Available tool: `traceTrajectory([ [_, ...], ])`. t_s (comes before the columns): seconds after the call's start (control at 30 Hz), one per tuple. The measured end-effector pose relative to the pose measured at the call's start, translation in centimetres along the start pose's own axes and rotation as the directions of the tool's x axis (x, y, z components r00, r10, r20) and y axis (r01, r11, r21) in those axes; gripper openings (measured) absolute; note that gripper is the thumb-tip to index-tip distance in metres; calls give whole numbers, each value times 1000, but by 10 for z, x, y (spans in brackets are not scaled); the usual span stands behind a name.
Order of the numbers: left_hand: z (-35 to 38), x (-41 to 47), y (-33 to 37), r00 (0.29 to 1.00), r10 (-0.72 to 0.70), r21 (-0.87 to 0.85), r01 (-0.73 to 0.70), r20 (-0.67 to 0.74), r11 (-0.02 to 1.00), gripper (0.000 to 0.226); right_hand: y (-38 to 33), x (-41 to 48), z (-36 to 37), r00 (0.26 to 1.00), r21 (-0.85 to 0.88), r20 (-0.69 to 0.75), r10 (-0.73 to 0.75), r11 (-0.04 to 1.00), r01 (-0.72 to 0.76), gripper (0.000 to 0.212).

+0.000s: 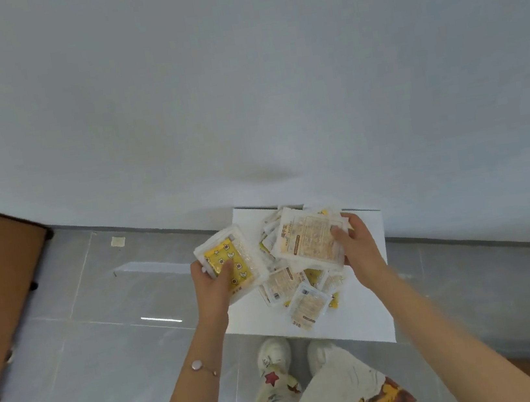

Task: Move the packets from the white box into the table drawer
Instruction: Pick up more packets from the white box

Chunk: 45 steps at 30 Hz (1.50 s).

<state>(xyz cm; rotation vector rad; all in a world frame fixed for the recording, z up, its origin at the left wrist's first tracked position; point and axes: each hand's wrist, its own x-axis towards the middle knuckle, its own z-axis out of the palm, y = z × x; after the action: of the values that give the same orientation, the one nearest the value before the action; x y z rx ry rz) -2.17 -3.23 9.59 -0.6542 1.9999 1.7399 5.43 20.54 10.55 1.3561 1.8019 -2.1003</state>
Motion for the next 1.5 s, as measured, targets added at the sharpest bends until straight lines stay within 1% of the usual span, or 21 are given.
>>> traceTrajectory([
  [0.1, -41, -50, 19, 999, -37, -80, 36, -14, 996, 34, -22, -54, 18, 992, -83, 126, 3, 996, 7, 23],
  [0.17, -77, -82, 18, 997, -55, -120, 50, -44, 991, 36, -27, -87, 35, 979, -153, 202, 24, 988, 8, 26],
  [0.3, -154, -133, 15, 976, -94, -223, 50, -194, 974, 37, -34, -139, 84, 935, -263, 353, 21, 962, 78, 31],
  [0.4, -209, -162, 13, 953, -90, -301, -1, -290, 954, 37, -42, -172, 131, 882, -279, 470, -1, 948, 150, 28],
  [0.53, -275, -184, 8, 908, -65, -364, -100, -414, 926, 37, -47, -208, 195, 806, -301, 591, -25, 920, 250, 25],
  [0.63, -326, -193, -3, 870, -88, -415, -141, -486, 899, 38, -35, -236, 249, 753, -380, 657, -11, 858, 345, 24],
  [0.73, -376, -199, -17, 837, -102, -447, -180, -537, 877, 39, -16, -268, 304, 672, -399, 740, 13, 813, 424, 22],
  [0.8, -414, -206, -25, 815, -122, -466, -194, -566, 863, 38, -1, -293, 342, 638, -398, 769, 40, 811, 429, 22],
  [1.03, -535, -227, -66, 721, -226, -556, -258, -655, 790, 37, 44, -362, 459, 582, -380, 810, 67, 817, 434, 24],
  [1.2, -596, -232, -83, 650, -310, -617, -313, -694, 722, 39, 66, -392, 534, 539, -398, 836, 105, 792, 463, 28],
  [1.33, -637, -226, -91, 599, -390, -668, -352, -699, 656, 39, 78, -410, 592, 488, -418, 860, 152, 758, 500, 26],
  [1.4, -656, -220, -97, 573, -431, -691, -375, -697, 618, 38, 84, -415, 624, 450, -428, 873, 186, 734, 527, 24],
  [1.5, -683, -211, -104, 510, -496, -707, -428, -703, 563, 40, 92, -422, 676, 393, -445, 885, 249, 699, 560, 24],
])
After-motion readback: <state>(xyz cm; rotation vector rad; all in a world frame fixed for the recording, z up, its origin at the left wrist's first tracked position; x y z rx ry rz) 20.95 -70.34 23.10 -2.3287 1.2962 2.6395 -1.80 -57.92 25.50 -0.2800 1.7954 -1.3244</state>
